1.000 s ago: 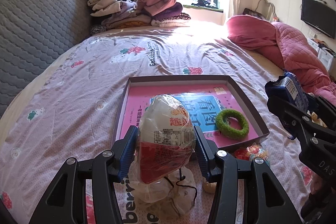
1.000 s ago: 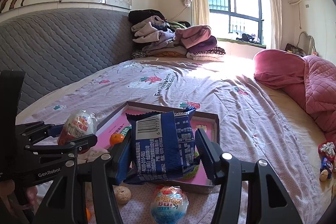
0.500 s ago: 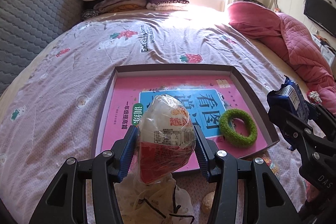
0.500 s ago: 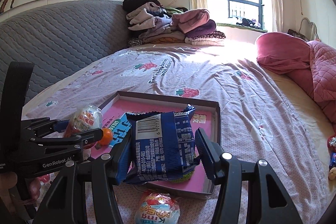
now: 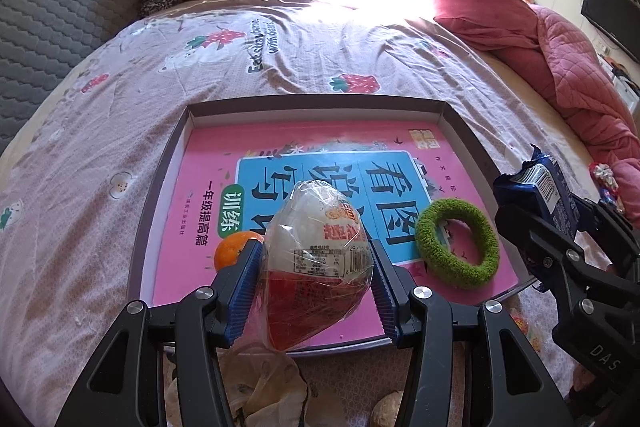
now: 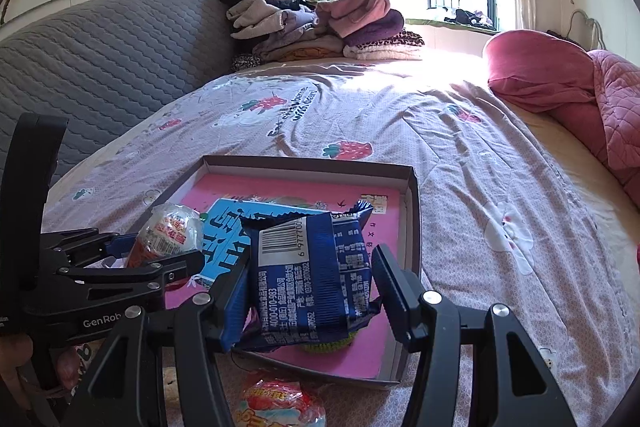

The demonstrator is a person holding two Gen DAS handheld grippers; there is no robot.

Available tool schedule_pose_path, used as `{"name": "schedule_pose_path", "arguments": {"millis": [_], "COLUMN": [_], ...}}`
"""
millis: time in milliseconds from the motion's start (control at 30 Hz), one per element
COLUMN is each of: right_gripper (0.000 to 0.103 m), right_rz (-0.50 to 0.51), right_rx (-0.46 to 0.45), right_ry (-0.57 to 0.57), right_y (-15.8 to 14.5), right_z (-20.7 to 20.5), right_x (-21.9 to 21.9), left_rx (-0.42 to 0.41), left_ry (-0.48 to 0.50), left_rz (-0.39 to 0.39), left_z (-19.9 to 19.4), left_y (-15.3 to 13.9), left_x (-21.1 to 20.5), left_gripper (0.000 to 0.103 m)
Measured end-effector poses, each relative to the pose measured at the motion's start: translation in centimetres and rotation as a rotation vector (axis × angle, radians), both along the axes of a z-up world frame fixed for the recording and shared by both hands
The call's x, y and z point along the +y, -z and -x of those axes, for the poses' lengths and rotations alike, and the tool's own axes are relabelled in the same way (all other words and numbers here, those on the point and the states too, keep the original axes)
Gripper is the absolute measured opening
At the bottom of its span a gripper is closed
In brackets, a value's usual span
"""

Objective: Organize objects
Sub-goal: 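Carry the clear bag in the left tool and blue packet in the right tool to the tray, then lower and release the clear bag from the left tool while the right tool releases the packet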

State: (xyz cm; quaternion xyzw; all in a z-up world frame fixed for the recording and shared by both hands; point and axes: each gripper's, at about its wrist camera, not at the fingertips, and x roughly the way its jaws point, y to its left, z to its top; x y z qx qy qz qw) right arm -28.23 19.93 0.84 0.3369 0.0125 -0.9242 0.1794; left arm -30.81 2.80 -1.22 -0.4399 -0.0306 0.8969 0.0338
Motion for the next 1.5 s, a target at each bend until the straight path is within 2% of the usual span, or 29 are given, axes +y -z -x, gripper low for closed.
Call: {"name": "schedule_pose_path", "arguments": {"millis": [467, 833, 1500], "right_gripper": [0.057, 0.058, 0.061], "right_rz": [-0.049, -0.111, -0.149], "right_rx": [-0.038, -0.086, -0.109], "right_ry": [0.007, 0.013, 0.01], "right_y": [1.7, 3.6, 4.0], "right_z": [1.1, 1.6, 1.6], "right_x": [-0.5, -1.2, -1.5], "left_rx": [-0.047, -0.112, -0.103], "left_ry": [0.043, 0.03, 0.009], "left_rz": [0.0, 0.003, -0.05], "left_z": [1.3, 2.4, 1.9], "left_y": [1.5, 3.2, 2.6], "left_x": [2.0, 1.6, 0.2], "left_gripper": [0.054, 0.054, 0.054]}}
